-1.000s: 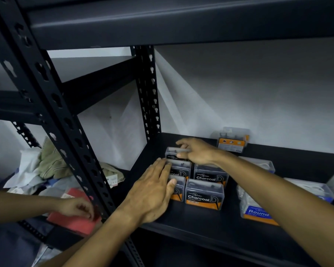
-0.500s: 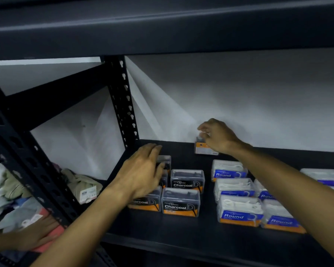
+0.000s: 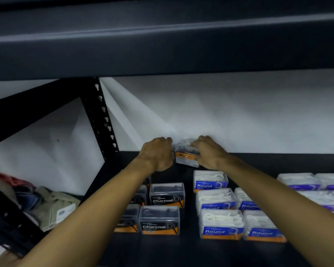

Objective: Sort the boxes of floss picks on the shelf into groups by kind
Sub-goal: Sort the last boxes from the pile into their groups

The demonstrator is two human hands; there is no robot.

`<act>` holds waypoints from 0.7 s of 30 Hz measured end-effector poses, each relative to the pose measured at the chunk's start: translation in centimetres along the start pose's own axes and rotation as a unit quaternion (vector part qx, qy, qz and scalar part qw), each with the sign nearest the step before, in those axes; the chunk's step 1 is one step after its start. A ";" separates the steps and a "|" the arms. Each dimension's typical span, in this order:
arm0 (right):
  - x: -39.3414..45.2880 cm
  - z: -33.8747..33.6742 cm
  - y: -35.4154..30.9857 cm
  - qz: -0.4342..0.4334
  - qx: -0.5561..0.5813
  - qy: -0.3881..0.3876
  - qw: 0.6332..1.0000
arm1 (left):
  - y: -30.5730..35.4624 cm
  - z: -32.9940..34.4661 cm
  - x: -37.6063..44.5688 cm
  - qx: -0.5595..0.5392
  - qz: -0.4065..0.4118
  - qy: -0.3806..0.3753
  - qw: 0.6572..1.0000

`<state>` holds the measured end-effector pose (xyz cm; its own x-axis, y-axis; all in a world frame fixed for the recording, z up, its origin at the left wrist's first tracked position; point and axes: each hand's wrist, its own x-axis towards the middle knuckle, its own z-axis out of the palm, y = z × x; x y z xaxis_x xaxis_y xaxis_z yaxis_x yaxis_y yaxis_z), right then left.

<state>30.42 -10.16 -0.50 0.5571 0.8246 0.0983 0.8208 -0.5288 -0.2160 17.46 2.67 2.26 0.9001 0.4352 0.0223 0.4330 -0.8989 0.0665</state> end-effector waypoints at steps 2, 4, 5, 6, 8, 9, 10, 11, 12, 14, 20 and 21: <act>-0.2 -0.3 -0.1 0.014 0.019 0.006 1.000 | 1.0 0.4 1.1 -0.059 -0.046 -0.013 0.997; -0.5 -0.5 -0.2 0.022 0.048 0.013 0.999 | 1.8 0.8 2.0 -0.154 -0.108 -0.020 0.982; -0.7 -0.5 -0.3 0.021 0.072 0.018 0.997 | 2.1 0.9 2.3 -0.212 -0.137 -0.026 0.967; -0.9 -0.6 -0.4 0.016 0.100 0.024 0.995 | 2.2 1.0 2.6 -0.276 -0.164 -0.033 0.947; -1.2 -0.5 -0.4 0.005 0.147 0.031 0.989 | 2.5 1.2 3.0 -0.415 -0.204 -0.055 0.885; -1.3 -0.4 -0.4 0.001 0.158 0.033 0.987 | 2.7 1.2 3.1 -0.474 -0.216 -0.066 0.851; -1.3 -0.3 -0.3 -0.003 0.166 0.034 0.986 | 2.8 1.1 3.1 -0.513 -0.223 -0.080 0.825; -1.3 -0.2 -0.2 -0.007 0.174 0.036 0.984 | 2.9 0.9 3.0 -0.533 -0.227 -0.094 0.810; -1.3 0.0 -0.1 -0.011 0.185 0.039 0.982 | 3.0 0.8 3.0 -0.538 -0.233 -0.104 0.803; -1.1 0.1 -0.1 -0.020 0.211 0.035 0.977 | 3.2 0.7 3.2 -0.539 -0.249 -0.109 0.797; 0.0 -1.4 0.7 -0.027 0.280 0.035 0.959 | 2.1 0.0 3.0 -0.553 -0.265 -0.064 0.787; 0.3 -1.8 1.2 -0.022 0.258 0.058 0.964 | 1.8 -0.2 2.9 -0.555 -0.268 -0.052 0.786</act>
<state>31.78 -10.86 1.02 0.5584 0.8000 0.2195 0.6881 -0.2988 -0.6612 20.80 2.36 2.68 0.6274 0.6780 -0.3829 0.4929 0.0349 0.8694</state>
